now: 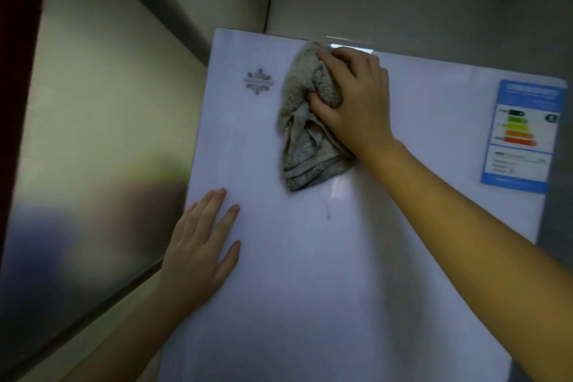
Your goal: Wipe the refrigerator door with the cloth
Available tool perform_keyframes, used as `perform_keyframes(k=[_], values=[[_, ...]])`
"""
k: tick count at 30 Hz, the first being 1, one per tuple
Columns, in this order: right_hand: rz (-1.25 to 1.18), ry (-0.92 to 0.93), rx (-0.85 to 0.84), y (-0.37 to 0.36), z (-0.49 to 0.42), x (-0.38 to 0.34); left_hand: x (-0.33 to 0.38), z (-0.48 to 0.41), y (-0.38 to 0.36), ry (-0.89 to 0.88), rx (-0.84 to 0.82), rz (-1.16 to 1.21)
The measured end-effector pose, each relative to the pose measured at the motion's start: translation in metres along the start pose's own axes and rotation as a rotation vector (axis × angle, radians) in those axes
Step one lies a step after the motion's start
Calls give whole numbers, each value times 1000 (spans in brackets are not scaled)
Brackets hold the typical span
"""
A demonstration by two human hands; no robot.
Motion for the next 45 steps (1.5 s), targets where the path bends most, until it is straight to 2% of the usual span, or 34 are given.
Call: perform_keyframes(k=[6,12,16,21,25,41,45], values=[[179,5,43,57,53,83,20,-7,-1,69,86,18],[132,-14,29,88,88,121,26,-13,-5,116,93,-5],[133,-31,23,90,98,126,26,-12,-4,124,103,5],[-33,-179,-6,87,109,120,27,-13,0,119,84,7],[-24,-254,-53,83,115,113,27,-13,1,126,75,2],[63,-357,22,86,144,110,17,-8,-1,81,32,2],[30,-321,6,74,129,87,14,-7,1,53,49,8]])
Point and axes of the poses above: each hand's wrist, its own z-axis away from the middle knuckle, its own y-axis out of the back of the hand, x = y × z, the point moved 6 cm from there along -z, towards the middle knuckle, and after that the axes turned 9 degrees about z, right-handed, at the moved point
